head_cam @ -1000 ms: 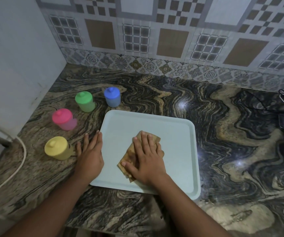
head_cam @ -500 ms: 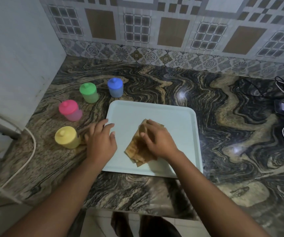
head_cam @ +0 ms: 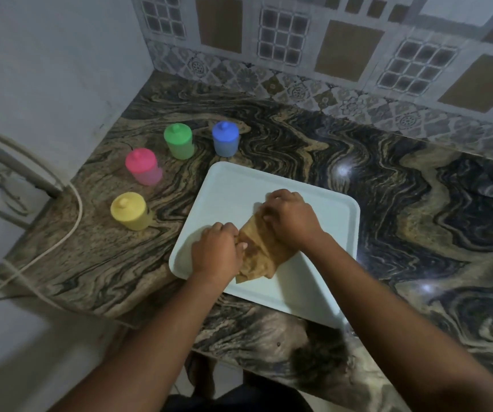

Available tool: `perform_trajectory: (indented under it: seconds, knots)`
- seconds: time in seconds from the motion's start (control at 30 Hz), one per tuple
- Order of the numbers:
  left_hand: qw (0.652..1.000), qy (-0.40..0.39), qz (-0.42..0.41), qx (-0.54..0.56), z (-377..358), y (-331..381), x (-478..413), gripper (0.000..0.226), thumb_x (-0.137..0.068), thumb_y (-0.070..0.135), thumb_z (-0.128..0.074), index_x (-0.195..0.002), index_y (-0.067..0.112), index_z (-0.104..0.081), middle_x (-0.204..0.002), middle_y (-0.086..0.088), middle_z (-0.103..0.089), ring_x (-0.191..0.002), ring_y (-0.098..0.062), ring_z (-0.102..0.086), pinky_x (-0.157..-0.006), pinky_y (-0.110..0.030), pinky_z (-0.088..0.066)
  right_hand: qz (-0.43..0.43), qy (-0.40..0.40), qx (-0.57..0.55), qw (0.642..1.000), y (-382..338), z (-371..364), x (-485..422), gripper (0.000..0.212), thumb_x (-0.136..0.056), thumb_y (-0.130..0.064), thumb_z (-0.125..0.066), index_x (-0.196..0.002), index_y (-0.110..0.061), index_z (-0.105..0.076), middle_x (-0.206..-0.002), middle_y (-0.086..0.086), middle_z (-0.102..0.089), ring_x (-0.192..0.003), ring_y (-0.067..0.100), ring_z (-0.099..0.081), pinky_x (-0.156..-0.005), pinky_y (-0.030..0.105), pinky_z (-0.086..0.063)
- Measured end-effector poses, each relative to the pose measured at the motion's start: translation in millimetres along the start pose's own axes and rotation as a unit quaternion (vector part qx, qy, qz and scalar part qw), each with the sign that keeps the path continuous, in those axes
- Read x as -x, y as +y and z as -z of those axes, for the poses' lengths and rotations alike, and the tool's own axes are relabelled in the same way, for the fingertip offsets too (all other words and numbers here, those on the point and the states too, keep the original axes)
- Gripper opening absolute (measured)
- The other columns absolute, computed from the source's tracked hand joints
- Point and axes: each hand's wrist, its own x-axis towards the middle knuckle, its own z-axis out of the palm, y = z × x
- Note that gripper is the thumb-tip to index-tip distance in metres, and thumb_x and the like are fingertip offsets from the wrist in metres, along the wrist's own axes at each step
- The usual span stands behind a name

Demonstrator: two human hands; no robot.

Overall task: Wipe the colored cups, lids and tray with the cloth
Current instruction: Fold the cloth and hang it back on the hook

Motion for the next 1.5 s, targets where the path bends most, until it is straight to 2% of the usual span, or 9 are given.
perform_trajectory:
  seconds: [0.37,0.5,0.6,0.7,0.77,1.07,1.17,1.4,1.5]
  knots:
    - [0.994,-0.033,0.09,0.058,4,11,-10,0.018,-0.087,0.037,-0.07,-0.097,0.025,-0.059,-0.089,0.005,-0.068,-0.087,-0.02,-0.066,-0.071,-0.032,-0.052,0.004,0.005,-0.046,0.999,11,-3,-3,0.022,-0.087,-0.026,-0.067,-0.107,-0.016,-0.072,-0.137,0.0,-0.062,-0.115,0.029,-0.057,-0.089,0.039,-0.053]
    - [0.987,-0.075,0.09,0.107,9,7,-13,0.02,-0.085,0.036,-0.073,-0.1,0.024,-0.066,-0.091,0.005,-0.069,-0.089,-0.019,-0.067,-0.08,-0.035,-0.055,0.002,0.001,-0.067,0.998,13,3,-2,0.021,-0.087,-0.024,-0.066,-0.107,-0.02,-0.072,-0.128,-0.004,-0.067,-0.113,0.027,-0.059,-0.086,0.037,-0.054]
    - [0.979,-0.086,0.061,0.173,20,4,-9,0.011,-0.087,0.032,-0.073,-0.09,0.027,-0.063,-0.084,0.009,-0.065,-0.084,-0.016,-0.065,-0.072,-0.028,-0.051,-0.019,0.012,-0.141,0.99,14,19,4,0.019,-0.089,-0.021,-0.066,-0.106,-0.02,-0.074,-0.121,-0.004,-0.072,-0.112,0.021,-0.065,-0.093,0.037,-0.055]
    - [0.977,-0.039,0.021,0.207,42,4,0,0.011,-0.088,0.025,-0.073,-0.086,0.024,-0.062,-0.077,0.01,-0.062,-0.073,-0.008,-0.061,-0.055,-0.013,-0.041,-0.024,0.037,-0.243,0.969,11,39,16,0.003,-0.091,-0.019,-0.071,-0.092,-0.019,-0.073,-0.106,-0.011,-0.076,-0.103,0.004,-0.068,-0.091,0.035,-0.058]
    - [0.976,-0.005,-0.004,0.219,60,5,5,0.011,-0.086,0.024,-0.075,-0.084,0.024,-0.063,-0.077,0.007,-0.064,-0.074,-0.003,-0.061,-0.058,-0.012,-0.043,-0.007,0.055,-0.275,0.96,5,52,22,0.003,-0.092,-0.018,-0.072,-0.089,-0.019,-0.074,-0.095,-0.015,-0.076,-0.096,0.0,-0.069,-0.083,0.033,-0.06]
    - [0.961,0.152,-0.072,0.219,160,-1,20,0.008,-0.082,0.024,-0.077,-0.082,0.024,-0.069,-0.077,0.015,-0.068,-0.08,0.007,-0.061,-0.063,-0.003,-0.039,0.156,0.193,-0.358,0.9,-61,118,-1,0.016,-0.089,0.0,-0.073,-0.092,-0.015,-0.066,-0.087,-0.007,-0.071,-0.082,0.011,-0.071,-0.073,0.026,-0.058]
    - [0.958,0.203,-0.078,0.187,196,-8,20,0.008,-0.082,0.028,-0.077,-0.083,0.027,-0.069,-0.077,0.018,-0.066,-0.077,0.005,-0.06,-0.065,-0.008,-0.04,0.234,0.23,-0.34,0.881,-86,137,-25,0.017,-0.087,0.004,-0.069,-0.088,-0.013,-0.071,-0.094,-0.002,-0.073,-0.091,0.014,-0.072,-0.076,0.035,-0.06]
    - [0.918,0.329,-0.209,0.074,284,-25,16,0.01,-0.091,0.016,-0.067,-0.096,0.023,-0.063,-0.091,0.01,-0.063,-0.086,-0.003,-0.06,-0.076,-0.024,-0.05,0.344,0.287,-0.308,0.839,-148,170,-93,0.034,-0.083,0.002,-0.061,-0.106,-0.016,-0.079,-0.105,0.001,-0.068,-0.103,0.003,-0.066,-0.088,0.017,-0.053]
    - [0.901,0.36,-0.243,0.0,321,-40,3,0.025,-0.092,0.004,-0.063,-0.111,0.017,-0.073,-0.098,0.003,-0.064,-0.088,0.002,-0.059,-0.08,-0.016,-0.05,0.372,0.299,-0.305,0.824,-185,187,-124,0.041,-0.082,0.006,-0.056,-0.11,-0.015,-0.078,-0.103,0.0,-0.064,-0.101,0.001,-0.064,-0.086,0.015,-0.051]
